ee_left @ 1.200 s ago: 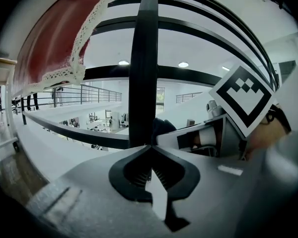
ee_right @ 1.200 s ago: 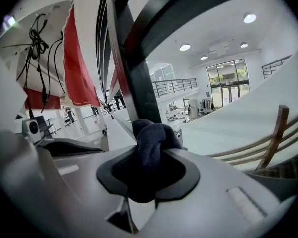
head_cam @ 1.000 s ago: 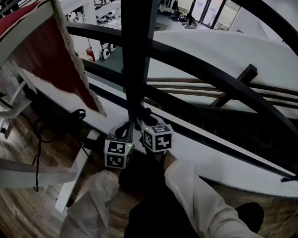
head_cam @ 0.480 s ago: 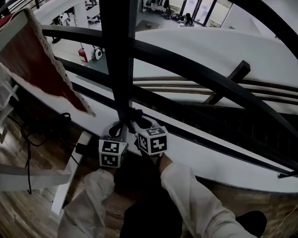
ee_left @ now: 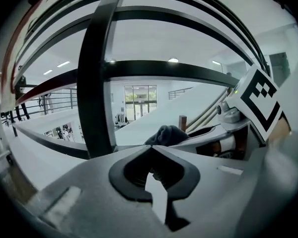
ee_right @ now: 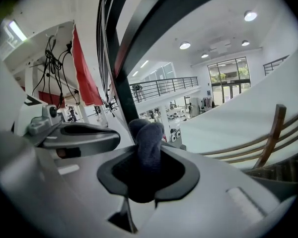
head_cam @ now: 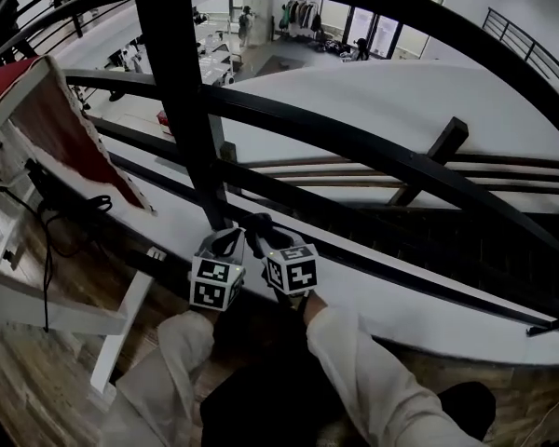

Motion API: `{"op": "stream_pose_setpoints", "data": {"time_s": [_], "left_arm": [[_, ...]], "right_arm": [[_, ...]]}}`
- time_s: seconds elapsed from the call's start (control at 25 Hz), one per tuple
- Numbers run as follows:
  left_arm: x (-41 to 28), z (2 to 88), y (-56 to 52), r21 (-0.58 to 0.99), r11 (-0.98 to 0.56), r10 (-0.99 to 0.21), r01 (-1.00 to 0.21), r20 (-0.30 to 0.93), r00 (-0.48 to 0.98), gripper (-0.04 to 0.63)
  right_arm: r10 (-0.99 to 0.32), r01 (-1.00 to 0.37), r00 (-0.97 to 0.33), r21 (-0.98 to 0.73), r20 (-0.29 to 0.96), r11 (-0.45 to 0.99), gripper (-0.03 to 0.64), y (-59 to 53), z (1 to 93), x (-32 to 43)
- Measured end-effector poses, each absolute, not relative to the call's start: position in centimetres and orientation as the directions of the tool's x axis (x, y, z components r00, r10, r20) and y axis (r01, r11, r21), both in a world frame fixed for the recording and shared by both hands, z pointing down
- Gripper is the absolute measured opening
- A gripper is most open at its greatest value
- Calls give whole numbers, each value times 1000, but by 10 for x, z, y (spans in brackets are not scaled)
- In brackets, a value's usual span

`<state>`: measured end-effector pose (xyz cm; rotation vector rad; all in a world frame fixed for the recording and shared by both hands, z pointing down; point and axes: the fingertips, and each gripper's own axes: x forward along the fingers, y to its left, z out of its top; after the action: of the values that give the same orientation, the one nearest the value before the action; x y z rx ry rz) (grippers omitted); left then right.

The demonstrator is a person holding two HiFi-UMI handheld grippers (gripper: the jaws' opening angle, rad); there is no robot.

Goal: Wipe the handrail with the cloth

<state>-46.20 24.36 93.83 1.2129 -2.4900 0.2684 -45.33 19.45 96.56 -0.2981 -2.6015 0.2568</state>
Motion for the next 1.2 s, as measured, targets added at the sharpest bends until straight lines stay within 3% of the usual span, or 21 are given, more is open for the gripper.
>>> {"op": "stream_pose_setpoints", "data": {"time_s": [0.72,1.2], "left_arm": [[-366,908,155,-52,574,-730,-817,418,-540,-2],[-305,908,80,-101,422,-768,-901,489,-414,-2]], "right_arm": [[229,126,-841,-234,489,964,87,86,958,-357],[193,93,-842,-216,504,972,87,3,953,-283]]}}
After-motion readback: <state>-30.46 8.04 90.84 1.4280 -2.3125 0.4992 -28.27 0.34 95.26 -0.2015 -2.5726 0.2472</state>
